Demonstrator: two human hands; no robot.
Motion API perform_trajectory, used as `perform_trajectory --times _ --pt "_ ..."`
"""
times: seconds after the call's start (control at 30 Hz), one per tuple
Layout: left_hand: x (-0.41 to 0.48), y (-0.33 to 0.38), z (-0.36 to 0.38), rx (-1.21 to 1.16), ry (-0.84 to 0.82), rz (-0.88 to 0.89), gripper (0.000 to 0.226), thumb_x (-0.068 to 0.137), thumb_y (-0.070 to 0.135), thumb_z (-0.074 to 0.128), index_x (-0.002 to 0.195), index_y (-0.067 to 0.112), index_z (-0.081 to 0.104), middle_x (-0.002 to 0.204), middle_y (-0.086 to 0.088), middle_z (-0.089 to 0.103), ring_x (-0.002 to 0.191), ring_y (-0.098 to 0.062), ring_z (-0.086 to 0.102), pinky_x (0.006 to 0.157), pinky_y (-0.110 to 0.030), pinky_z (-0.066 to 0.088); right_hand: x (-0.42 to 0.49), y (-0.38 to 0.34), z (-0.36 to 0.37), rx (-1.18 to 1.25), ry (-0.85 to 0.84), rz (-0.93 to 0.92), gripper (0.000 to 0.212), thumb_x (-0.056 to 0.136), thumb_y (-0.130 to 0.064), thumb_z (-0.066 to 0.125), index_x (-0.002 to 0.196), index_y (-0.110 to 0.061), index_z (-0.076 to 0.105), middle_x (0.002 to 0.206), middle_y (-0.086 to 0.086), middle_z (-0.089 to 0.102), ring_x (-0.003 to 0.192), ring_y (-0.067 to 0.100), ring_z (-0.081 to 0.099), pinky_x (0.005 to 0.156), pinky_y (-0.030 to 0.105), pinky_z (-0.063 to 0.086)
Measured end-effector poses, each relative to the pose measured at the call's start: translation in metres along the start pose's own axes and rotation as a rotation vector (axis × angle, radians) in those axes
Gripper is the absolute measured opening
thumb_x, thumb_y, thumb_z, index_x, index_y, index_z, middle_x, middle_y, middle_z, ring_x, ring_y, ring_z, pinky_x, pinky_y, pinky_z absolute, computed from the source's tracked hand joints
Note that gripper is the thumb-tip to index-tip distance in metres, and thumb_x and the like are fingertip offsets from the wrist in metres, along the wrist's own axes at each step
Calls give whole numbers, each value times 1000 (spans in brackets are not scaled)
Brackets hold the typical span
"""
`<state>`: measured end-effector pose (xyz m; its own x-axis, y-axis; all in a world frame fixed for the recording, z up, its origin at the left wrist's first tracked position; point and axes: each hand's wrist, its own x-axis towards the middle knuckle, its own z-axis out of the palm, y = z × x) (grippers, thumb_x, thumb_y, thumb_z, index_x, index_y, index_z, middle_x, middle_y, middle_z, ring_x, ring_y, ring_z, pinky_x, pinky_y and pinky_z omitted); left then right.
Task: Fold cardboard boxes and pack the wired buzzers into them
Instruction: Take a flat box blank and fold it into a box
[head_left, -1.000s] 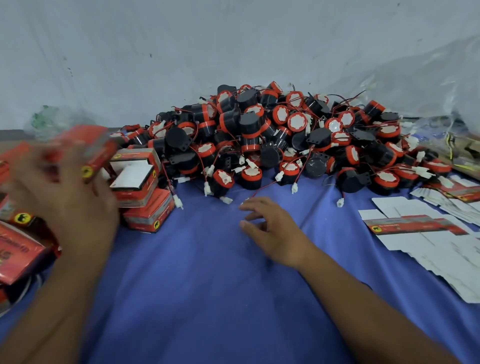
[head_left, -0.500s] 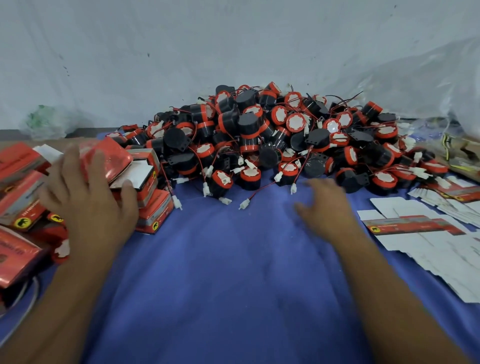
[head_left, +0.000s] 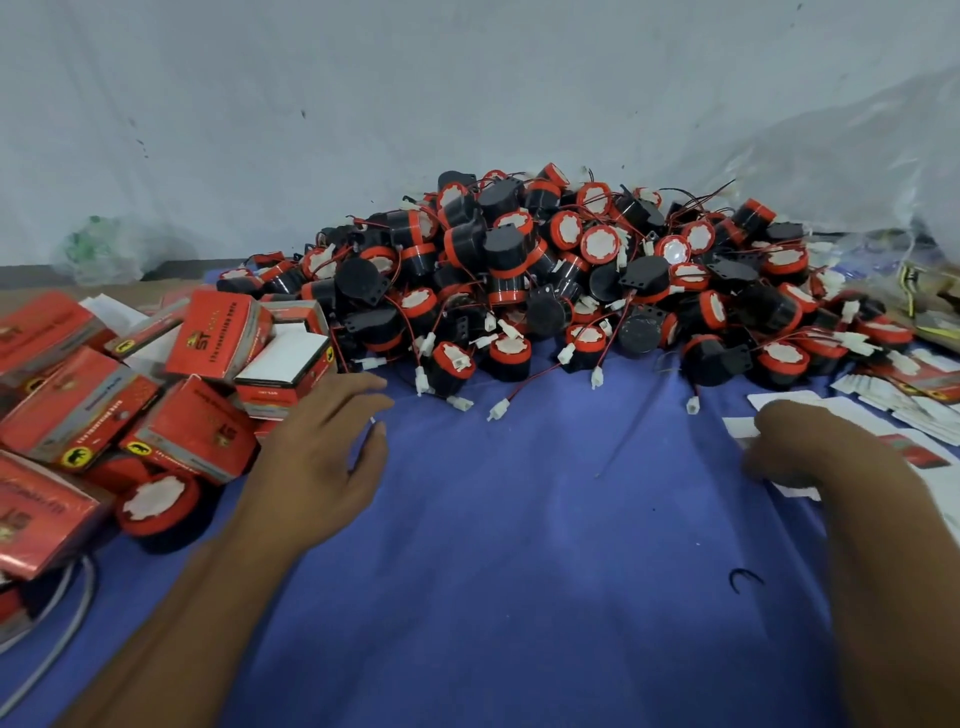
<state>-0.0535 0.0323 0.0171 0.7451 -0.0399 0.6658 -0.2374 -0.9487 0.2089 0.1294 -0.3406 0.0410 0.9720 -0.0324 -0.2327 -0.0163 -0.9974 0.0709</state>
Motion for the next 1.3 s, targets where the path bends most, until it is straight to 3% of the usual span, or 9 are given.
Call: perform_trajectory --times 0.17,0.3,0.43,0.53,0.7,0.9,1.1,1.2,1.3 --pt "-4 -5 5 -20 -43 3 39 95 26 45 108 -2 69 117 -13 64 105 -28 63 81 -45 56 -7 -7 0 -48 50 -7 24 90 -21 62 108 -6 58 84 4 52 82 25 52 69 29 43" --pt "-6 -3 12 -20 -68 13 39 96 27 44 113 1 67 119 -9 63 105 -24 62 81 -44 57 -23 -28 -9 278 522 -9 14 89 -8 60 101 -2 63 82 20 59 79 41 58 65 38 42" --pt "-4 11 19 -90 -79 -33 55 96 41 45 143 13 47 147 0 46 130 -16 47 101 -38 48 -62 -80 -15 744 900 -437 16 95 -16 60 109 -15 68 81 11 72 71 32 66 62 36 50" --pt "-1 26 22 -170 -65 -82 79 89 60 50 155 28 21 161 17 15 146 -1 20 109 -21 26 -85 -116 -4 1184 590 -699 8 97 -21 63 98 -26 70 69 -13 66 55 6 54 51 22 43" --pt "-1 55 32 -213 -178 -244 100 74 84 51 150 46 -1 156 31 0 144 4 5 115 -32 22 -87 -138 21 1358 247 -718 6 95 -32 67 93 -29 62 74 28 62 54 33 49 47 50 42" --pt "0 59 34 -361 -49 -383 88 74 74 57 148 47 18 150 30 27 135 10 28 107 -13 27 -86 -149 23 1825 -464 -712 38 100 -43 51 107 -14 76 113 20 71 100 30 68 87 43 58" --pt "-1 69 32 -739 -72 -307 83 91 43 67 157 30 18 155 30 29 143 4 29 112 -23 37 -85 -147 36 1518 -577 -1101 68 85 -57 69 144 -30 51 146 3 54 137 27 50 115 49 39" --pt "0 69 32 -828 -100 -297 78 95 24 61 157 29 13 156 32 23 145 6 22 109 -17 37 -87 -144 34 1375 -472 -1128 82 83 -61 68 152 -27 40 148 6 51 139 29 47 114 57 36" --pt "1 67 31 -833 -68 -348 66 99 30 54 150 43 15 150 43 24 143 11 22 113 -19 33 -88 -142 32 1255 -419 -1124 83 78 -58 76 149 -31 43 146 -5 52 139 18 47 105 40 48"
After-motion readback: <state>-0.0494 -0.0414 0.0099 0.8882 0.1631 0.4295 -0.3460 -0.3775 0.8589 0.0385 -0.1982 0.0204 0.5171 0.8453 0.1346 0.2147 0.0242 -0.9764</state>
